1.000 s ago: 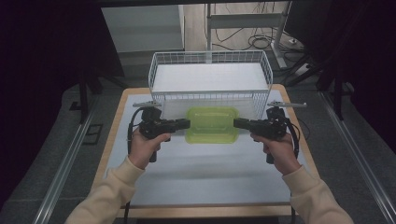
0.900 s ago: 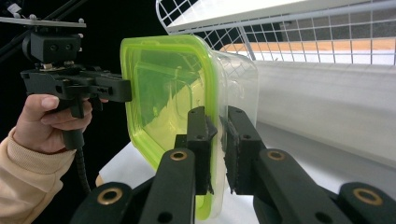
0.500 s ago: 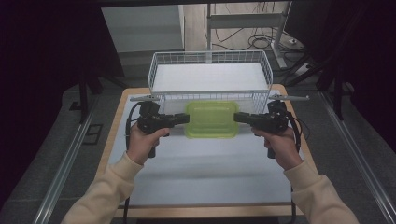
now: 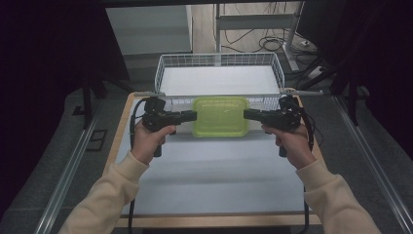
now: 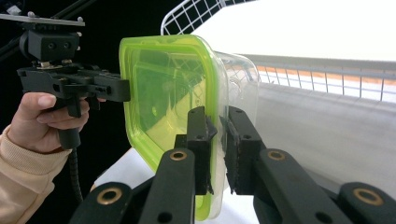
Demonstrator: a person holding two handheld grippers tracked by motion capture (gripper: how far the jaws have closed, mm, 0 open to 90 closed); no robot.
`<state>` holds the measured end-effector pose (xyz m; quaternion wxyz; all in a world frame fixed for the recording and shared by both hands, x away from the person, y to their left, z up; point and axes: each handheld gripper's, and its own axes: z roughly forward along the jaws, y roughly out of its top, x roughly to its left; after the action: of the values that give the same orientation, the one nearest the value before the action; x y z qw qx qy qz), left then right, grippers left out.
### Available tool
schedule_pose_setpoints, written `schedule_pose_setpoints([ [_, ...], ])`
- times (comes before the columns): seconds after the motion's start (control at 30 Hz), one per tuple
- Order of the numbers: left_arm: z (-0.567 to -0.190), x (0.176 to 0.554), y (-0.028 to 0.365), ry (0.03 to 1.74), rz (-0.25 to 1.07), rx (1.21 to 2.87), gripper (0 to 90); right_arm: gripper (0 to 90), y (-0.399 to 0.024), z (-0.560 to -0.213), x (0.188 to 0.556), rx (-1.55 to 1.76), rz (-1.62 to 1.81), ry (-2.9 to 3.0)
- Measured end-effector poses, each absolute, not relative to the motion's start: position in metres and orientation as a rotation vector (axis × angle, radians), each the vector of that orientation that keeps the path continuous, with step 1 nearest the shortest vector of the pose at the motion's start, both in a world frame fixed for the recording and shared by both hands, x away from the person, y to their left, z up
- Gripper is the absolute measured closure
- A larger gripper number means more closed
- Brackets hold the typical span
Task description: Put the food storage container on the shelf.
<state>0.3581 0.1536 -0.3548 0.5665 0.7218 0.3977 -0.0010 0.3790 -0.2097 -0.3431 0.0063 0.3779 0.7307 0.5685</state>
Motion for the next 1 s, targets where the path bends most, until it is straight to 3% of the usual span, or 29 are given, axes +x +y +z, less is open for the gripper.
schedule_pose_setpoints([
  [1.0, -0.328, 0.403, 0.152, 0.946, 0.01, 1.683, 81.0, 80.5, -0.209, -0.318, 0.421, 1.18, 1.775, 2.241],
])
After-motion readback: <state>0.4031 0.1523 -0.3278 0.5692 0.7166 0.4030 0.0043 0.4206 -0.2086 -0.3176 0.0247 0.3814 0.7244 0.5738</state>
